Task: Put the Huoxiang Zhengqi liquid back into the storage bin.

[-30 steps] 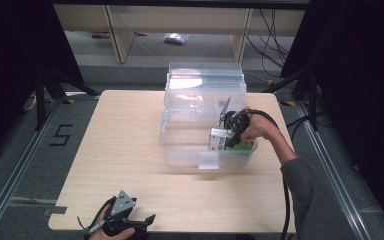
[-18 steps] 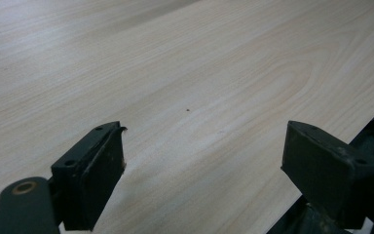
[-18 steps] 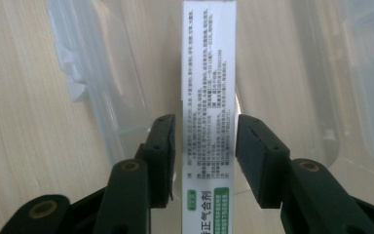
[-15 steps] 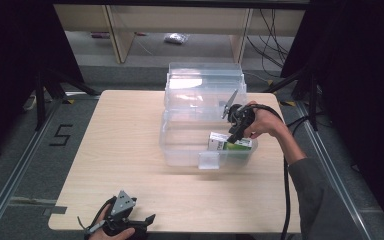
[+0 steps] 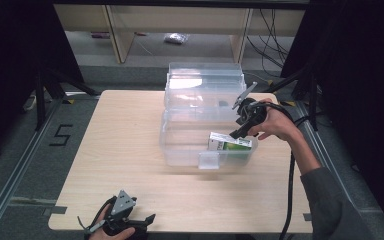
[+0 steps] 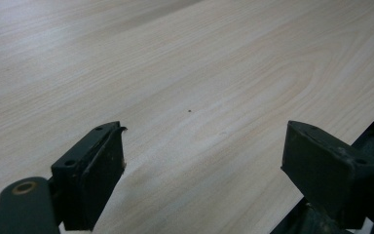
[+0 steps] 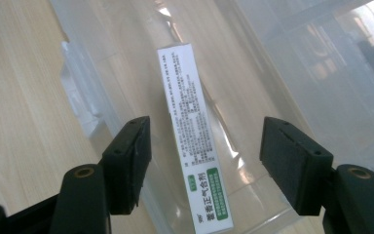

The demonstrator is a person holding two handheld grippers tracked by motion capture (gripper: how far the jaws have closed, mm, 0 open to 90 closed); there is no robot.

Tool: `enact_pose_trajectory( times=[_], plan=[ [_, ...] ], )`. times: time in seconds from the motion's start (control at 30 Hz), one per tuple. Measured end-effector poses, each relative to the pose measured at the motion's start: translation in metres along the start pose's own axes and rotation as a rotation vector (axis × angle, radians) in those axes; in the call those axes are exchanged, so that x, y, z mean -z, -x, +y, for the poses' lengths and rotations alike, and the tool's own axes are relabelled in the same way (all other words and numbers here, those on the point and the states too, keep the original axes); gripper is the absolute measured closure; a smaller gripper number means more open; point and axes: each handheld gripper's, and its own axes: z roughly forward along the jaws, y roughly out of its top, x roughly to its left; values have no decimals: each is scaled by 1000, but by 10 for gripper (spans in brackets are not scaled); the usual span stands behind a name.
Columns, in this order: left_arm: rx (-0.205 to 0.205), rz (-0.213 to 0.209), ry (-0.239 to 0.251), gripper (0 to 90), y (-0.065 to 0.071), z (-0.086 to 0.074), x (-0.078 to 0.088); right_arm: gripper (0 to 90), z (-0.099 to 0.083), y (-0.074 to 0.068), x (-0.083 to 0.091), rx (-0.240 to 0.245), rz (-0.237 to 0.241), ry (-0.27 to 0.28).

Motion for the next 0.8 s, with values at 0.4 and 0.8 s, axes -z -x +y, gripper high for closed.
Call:
enact_pose_trajectory(
  times=[0.4, 0.8],
  plan=[
    [4, -6, 1, 149, 0, 0, 0, 318, -8, -5, 3, -71, -18, 46],
    [2, -7, -6, 149, 0, 0, 1, 236, -13, -10, 4, -174, -41, 102]
  ],
)
